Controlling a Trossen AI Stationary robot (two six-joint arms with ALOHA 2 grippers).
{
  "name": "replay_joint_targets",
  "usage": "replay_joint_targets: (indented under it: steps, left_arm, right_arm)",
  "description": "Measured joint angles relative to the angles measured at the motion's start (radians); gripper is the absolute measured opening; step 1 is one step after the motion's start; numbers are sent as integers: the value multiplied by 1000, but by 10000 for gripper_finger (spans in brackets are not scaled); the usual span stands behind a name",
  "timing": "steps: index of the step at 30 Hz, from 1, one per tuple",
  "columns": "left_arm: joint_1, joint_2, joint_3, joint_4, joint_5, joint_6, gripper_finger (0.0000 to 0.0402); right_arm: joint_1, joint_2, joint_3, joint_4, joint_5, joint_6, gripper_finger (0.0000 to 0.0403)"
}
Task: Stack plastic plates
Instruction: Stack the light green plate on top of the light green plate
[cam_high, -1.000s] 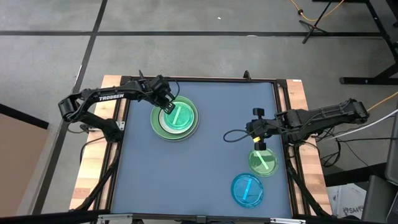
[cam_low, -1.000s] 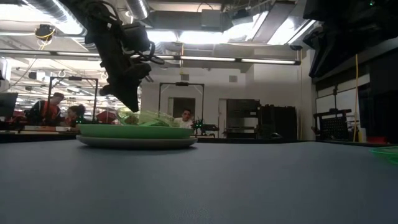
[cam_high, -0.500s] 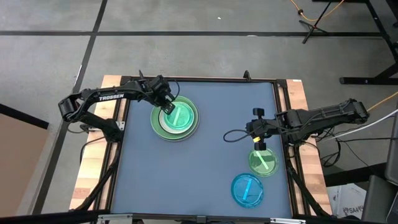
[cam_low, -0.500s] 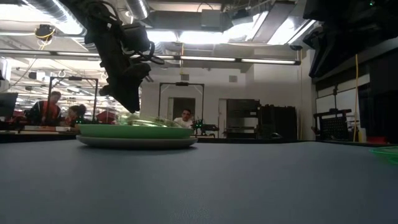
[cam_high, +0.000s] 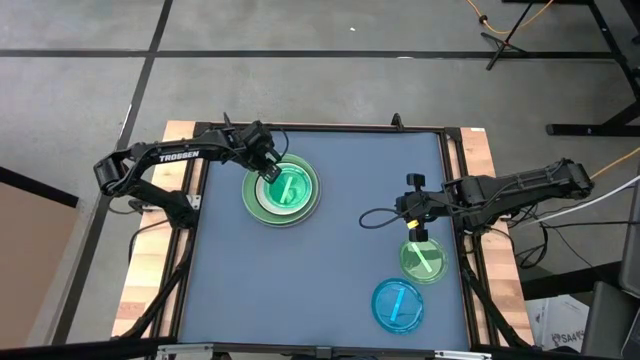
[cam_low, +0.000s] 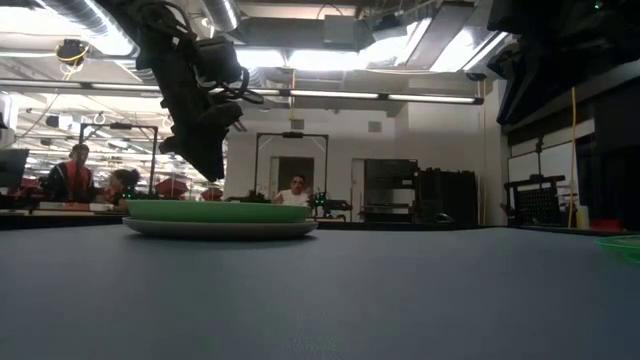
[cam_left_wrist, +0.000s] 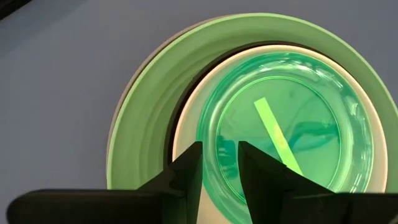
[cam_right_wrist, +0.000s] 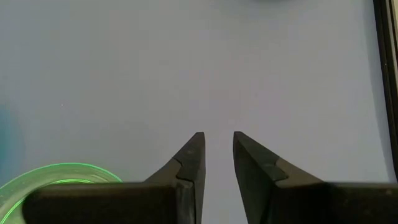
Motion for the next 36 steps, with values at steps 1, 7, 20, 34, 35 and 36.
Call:
replay_joint_targets:
  steps: [1,7,20,34,35,36]
  left_arm:
    - [0,0,0,0,0,0,95]
    - [0,0,0,0,0,-3,96]
    - [0,0,0,0,0,-5,95]
    - [0,0,0,1,-1,-5,95]
    - [0,0,0,0,-1,-5,95]
    - [0,0,0,1,-1,-5,95]
  right_arm:
    - [0,0,0,0,0,0,73]
    - [0,0,0,-5,-12,3,73]
    - [0,0,0,-19,-185,87,73]
    - [0,0,0,-108,-333,237,73]
    - [0,0,0,-107,-333,240,73]
    - [0,0,0,-107,-333,240,73]
